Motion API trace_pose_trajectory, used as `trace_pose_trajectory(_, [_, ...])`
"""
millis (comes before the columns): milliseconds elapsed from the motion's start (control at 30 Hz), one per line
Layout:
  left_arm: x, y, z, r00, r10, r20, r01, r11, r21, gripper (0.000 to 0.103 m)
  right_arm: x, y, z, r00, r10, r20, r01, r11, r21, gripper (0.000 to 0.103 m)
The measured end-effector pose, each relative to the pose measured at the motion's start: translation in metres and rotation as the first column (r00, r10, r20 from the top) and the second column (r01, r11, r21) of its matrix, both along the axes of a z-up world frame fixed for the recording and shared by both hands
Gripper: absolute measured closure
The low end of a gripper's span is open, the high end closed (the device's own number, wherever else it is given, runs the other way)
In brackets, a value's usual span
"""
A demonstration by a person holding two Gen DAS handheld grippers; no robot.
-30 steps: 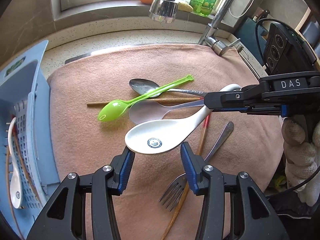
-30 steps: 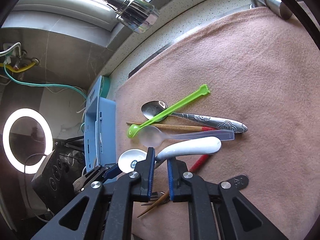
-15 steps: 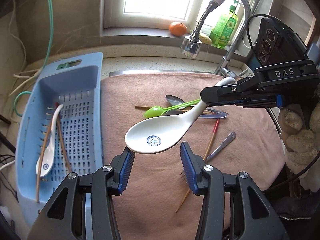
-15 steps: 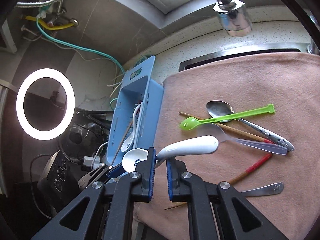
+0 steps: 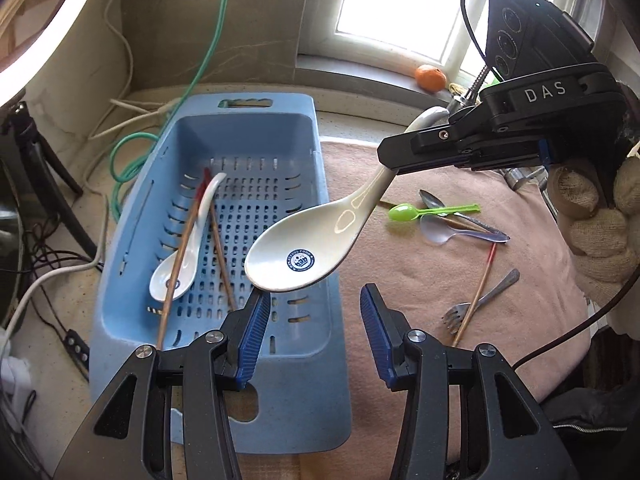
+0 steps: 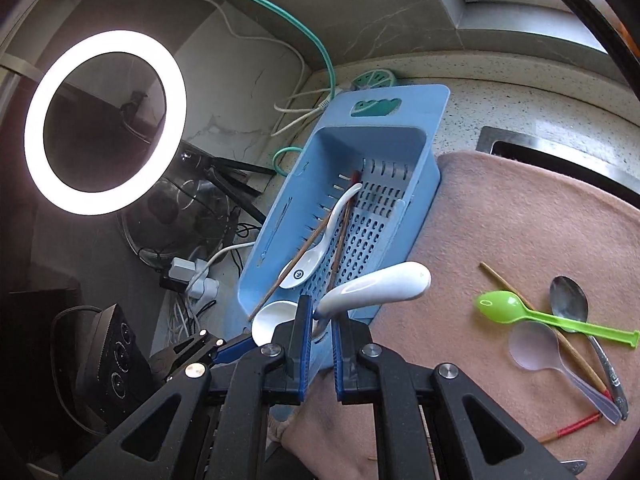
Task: Organize utensils
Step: 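Lift the white spoon with the right gripper over the blue basket, then open the right gripper to drop the spoon into the basket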
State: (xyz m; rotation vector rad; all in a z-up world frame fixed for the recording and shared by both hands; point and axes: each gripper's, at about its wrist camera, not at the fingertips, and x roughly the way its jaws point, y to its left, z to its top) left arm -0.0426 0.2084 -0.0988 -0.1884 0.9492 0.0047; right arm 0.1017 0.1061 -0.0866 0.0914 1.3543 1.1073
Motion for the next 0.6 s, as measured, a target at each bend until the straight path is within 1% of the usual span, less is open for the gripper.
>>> trace_pose_trajectory(100, [0.0,0.008,-0.002,1.0,0.015,-0.007,-0.015,1.0,0.0,0.057,0.005,0.016,-0.003,0.999,0.04,0.004,-0.04,0.999,-0.02,0.095])
trace_pose_trajectory(200, [0.0,0.013,-0.002,1.0,0.015,-0.01,-0.015,1.0,-0.003,0.057,0.009,0.034,-0.002,0.996,0.081,0.049,-0.078,0.996,-0.046,0.095])
trace_pose_trajectory(233, [0.001,0.014,-0.002,1.0,0.017,-0.01,-0.017,1.0,-0.001,0.057,0.01,0.04,0.0,0.994,0.088,0.07,-0.084,0.995,-0.057,0.092])
trace_pose_trajectory(300, [0.002,0.016,-0.002,1.0,0.024,-0.008,-0.024,1.0,-0.005,0.057,0.013,0.049,0.004,0.989,0.089,0.118,-0.08,0.994,-0.072,0.09])
trace_pose_trajectory(367, [0.003,0.018,-0.001,1.0,0.029,-0.004,-0.029,1.0,-0.007,0.057,0.016,0.055,0.007,0.988,0.086,0.129,-0.077,0.994,-0.072,0.086])
trace_pose_trajectory(433, [0.004,0.02,-0.001,0.999,0.034,-0.005,-0.034,0.999,-0.007,0.057,0.019,0.056,0.01,0.987,0.072,0.145,-0.062,0.995,-0.074,0.076])
trace_pose_trajectory(600, [0.006,0.024,-0.001,0.999,0.043,-0.009,-0.043,0.999,-0.007,0.057,0.025,0.048,0.01,0.988,0.051,0.143,-0.041,0.996,-0.074,0.074])
